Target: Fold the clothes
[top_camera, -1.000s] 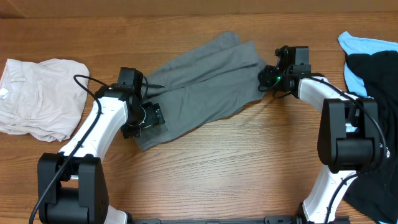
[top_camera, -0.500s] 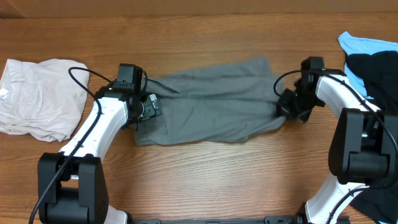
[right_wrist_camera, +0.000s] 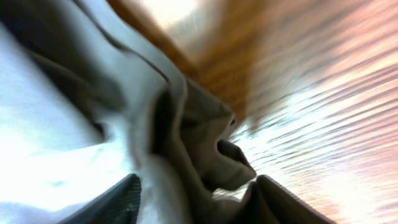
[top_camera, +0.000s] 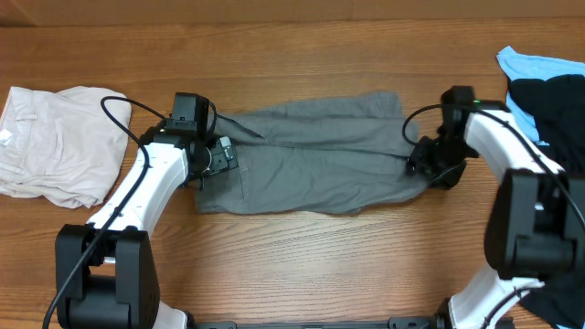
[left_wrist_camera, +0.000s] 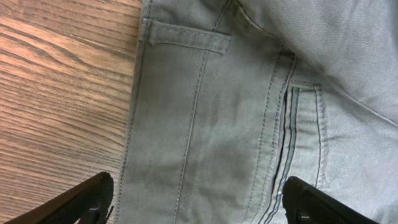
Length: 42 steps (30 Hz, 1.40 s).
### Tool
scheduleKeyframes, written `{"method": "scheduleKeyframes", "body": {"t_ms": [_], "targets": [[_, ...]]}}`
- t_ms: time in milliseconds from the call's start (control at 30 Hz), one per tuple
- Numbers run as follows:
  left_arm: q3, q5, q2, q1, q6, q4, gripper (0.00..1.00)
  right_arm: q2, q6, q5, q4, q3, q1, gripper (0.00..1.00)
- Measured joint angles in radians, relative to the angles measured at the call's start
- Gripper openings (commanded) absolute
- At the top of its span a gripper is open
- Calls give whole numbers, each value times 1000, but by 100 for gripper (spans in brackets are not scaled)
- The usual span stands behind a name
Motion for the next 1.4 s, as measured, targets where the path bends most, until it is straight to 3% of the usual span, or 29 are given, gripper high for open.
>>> {"method": "scheduleKeyframes", "body": {"t_ms": [133,567,700,833,1267,1400], "targets": [[0,0,0,0,3,0,90,-59,-42,13,37,67,-14,78],[0,0,0,0,3,-16,91,-78,-125,-26,164,17,-8,68],[0,0,0,0,3,-22,91,-74,-175,-93,212,-27,-6,61],[0,0,0,0,4,-24,90,-63,-206,-122,226,-35,-6,45],[0,0,0,0,4,-26,91,-33,-215,-140,249,-35,11,45],[0,0,0,0,4,-26,91,-5,-219,-139,265,-35,27,35]]}}
